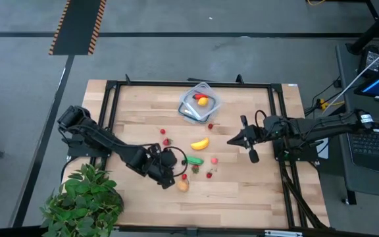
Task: Pick and placing Produce into tupperware
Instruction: Put the violet eggplant into the transparent container
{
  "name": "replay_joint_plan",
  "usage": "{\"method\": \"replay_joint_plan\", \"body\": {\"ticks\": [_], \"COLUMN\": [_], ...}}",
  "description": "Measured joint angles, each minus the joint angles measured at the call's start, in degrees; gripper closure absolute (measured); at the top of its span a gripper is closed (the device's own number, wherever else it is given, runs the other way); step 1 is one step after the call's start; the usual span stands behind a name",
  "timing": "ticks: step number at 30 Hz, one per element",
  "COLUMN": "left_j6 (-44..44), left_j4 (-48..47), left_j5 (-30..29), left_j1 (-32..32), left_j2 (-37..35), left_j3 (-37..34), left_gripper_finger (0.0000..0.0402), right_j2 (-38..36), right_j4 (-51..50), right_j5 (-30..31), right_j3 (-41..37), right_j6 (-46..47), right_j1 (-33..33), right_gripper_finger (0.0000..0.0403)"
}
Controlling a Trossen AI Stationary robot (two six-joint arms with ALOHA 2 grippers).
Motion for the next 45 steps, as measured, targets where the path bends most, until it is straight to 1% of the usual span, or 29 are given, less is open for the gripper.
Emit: {"method": "replay_joint_plan", "body": {"ticks": [5,9,13,16,20,27,37,45], "left_j6": [-1.5,-1.8,-3.8,-4.6,-4.7,-4.7,-6.0,-5.7], "left_j4": [-0.6,-0.9,-1.4,-2.0,-1.5,-0.3,-0.1,0.4], "left_j5": [0.0,-0.3,-0.2,1.8,5.9,8.4,8.7,8.9], "left_j1": [0.0,0.2,0.6,1.1,1.9,2.9,3.8,4.8], "left_j2": [0.0,0.0,1.5,3.3,6.3,9.4,9.6,12.1], "left_j3": [0.0,0.0,0.0,0.0,0.0,-0.1,0.0,0.0], "left_gripper_finger": [0.0243,0.0234,0.0224,0.0218,0.0213,0.0216,0.0217,0.0217], "right_j2": [0.0,0.0,0.0,0.0,0.0,0.0,0.0,0.0], "right_j4": [-0.6,-0.6,-0.9,-1.0,-1.5,-1.5,-1.9,-1.9], "right_j5": [0.0,0.0,0.0,0.0,0.0,0.0,0.0,0.0], "right_j3": [0.0,0.0,0.0,0.0,0.0,0.0,0.0,0.0], "right_j6": [0.0,-0.1,-0.1,-0.2,-0.3,-0.3,-0.3,-0.1], "right_j1": [0.0,0.0,0.0,0.0,0.0,0.0,0.0,0.0], "right_gripper_finger": [0.0395,0.0383,0.0386,0.0395,0.0398,0.0379,0.0398,0.0377]}}
